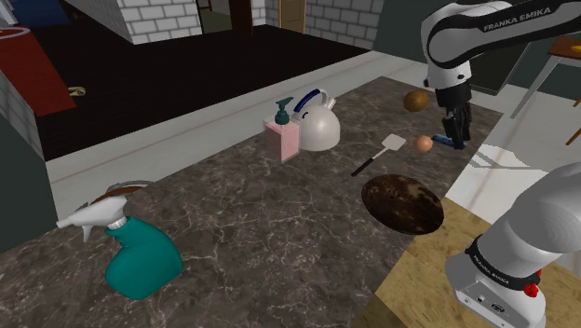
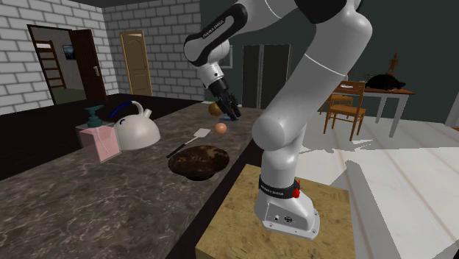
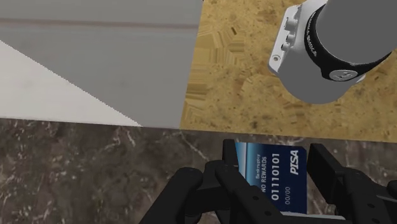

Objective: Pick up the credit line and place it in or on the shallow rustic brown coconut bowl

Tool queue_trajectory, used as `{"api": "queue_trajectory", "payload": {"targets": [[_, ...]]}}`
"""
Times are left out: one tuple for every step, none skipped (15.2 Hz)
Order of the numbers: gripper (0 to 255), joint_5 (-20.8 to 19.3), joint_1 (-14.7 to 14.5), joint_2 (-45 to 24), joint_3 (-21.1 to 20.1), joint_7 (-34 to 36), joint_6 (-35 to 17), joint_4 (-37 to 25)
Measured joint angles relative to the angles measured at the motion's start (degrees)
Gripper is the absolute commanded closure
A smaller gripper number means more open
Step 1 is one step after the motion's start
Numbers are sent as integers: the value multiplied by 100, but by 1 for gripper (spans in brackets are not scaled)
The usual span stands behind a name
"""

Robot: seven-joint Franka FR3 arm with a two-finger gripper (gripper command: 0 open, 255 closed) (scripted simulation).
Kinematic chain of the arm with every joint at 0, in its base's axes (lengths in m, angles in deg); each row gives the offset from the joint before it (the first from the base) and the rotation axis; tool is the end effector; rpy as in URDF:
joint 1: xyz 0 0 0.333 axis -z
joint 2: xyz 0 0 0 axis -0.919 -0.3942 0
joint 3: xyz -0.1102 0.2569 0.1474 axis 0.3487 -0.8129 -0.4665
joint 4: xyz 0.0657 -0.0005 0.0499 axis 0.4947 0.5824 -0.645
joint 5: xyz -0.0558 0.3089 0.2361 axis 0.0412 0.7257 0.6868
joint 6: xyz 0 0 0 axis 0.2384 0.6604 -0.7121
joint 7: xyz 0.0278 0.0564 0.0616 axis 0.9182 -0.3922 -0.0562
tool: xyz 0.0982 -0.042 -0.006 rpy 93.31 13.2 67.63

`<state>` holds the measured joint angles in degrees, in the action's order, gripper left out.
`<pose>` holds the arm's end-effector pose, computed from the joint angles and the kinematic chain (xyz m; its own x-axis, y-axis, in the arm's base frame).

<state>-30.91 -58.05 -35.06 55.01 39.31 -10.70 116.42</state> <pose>0.3095 -0.1262 0.4228 0.8296 0.0909 -0.5510 0.1062 -0.9943 -0.0041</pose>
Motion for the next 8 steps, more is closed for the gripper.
{"api": "queue_trajectory", "payload": {"targets": [[255, -3, 3, 8, -1, -21, 75, -70], [255, -2, 3, 38, -10, -37, 165, -132], [255, 55, -29, 122, -67, 20, 233, -101], [255, 134, -72, 187, -138, 97, 301, -87], [255, 253, -138, 222, -238, 215, 339, -66], [255, 364, -197, 296, -329, 328, 371, -4], [255, 487, -263, 377, -433, 450, 427, 43], [255, 616, -330, 428, -537, 570, 488, 50]]}}
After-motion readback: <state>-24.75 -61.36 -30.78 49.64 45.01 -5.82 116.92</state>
